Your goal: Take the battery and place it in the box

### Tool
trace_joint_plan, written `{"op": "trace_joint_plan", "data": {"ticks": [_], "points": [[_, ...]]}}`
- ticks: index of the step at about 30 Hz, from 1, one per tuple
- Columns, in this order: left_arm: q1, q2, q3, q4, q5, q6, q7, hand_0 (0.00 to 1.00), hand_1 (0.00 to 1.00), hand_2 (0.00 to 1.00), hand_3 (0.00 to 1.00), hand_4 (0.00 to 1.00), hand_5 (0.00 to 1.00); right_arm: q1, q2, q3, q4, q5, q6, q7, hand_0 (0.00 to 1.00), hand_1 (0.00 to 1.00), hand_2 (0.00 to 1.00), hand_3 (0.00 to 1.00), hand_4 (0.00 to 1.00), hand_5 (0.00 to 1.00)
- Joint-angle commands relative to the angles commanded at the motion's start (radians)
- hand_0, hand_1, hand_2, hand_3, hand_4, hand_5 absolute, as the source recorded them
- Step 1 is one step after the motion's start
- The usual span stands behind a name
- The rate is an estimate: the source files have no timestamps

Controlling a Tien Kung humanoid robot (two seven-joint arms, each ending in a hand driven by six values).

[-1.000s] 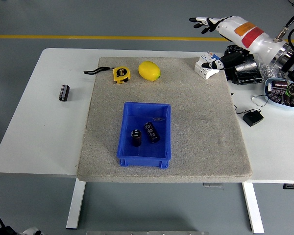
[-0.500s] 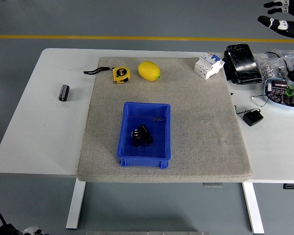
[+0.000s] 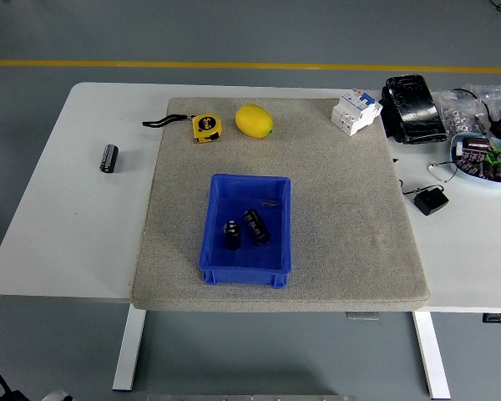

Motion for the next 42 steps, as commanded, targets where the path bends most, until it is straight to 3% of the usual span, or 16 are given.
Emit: {"op": "trace_joint_plan", "data": {"ticks": [7, 13, 28, 42], "points": [[0.003, -0.007, 0.000, 0.003, -0.008, 0.004, -0.001, 0.751, 0.728, 0.768, 0.569, 0.607, 0.536, -0.098, 0.069, 0.012, -0.022, 0.010, 0.032, 0.004, 0.862, 0.830, 0.873, 0.922, 0.998, 0.862], [0.007, -0.013, -0.004, 0.007, -0.004, 0.009, -0.005, 0.747, 0.728, 0.768, 0.570, 0.607, 0.536, -0.204, 0.136, 0.101, 0.035, -0.049, 0.032, -0.002, 0.870, 0.835, 0.875, 0.924, 0.998, 0.875], [-0.007, -0.027, -0.011, 0.017, 0.007, 0.014, -0.015, 0.742, 0.719, 0.761, 0.572, 0.603, 0.531, -0.384, 0.234, 0.285, 0.154, -0.153, 0.071, -0.049, 0.874, 0.841, 0.878, 0.913, 0.998, 0.900], [-0.019, -0.030, 0.012, 0.022, -0.026, 0.021, -0.015, 0.740, 0.721, 0.766, 0.572, 0.604, 0.532, -0.555, 0.106, 0.263, 0.296, -0.222, 0.085, -0.044, 0.880, 0.852, 0.879, 0.907, 0.998, 0.923]]}}
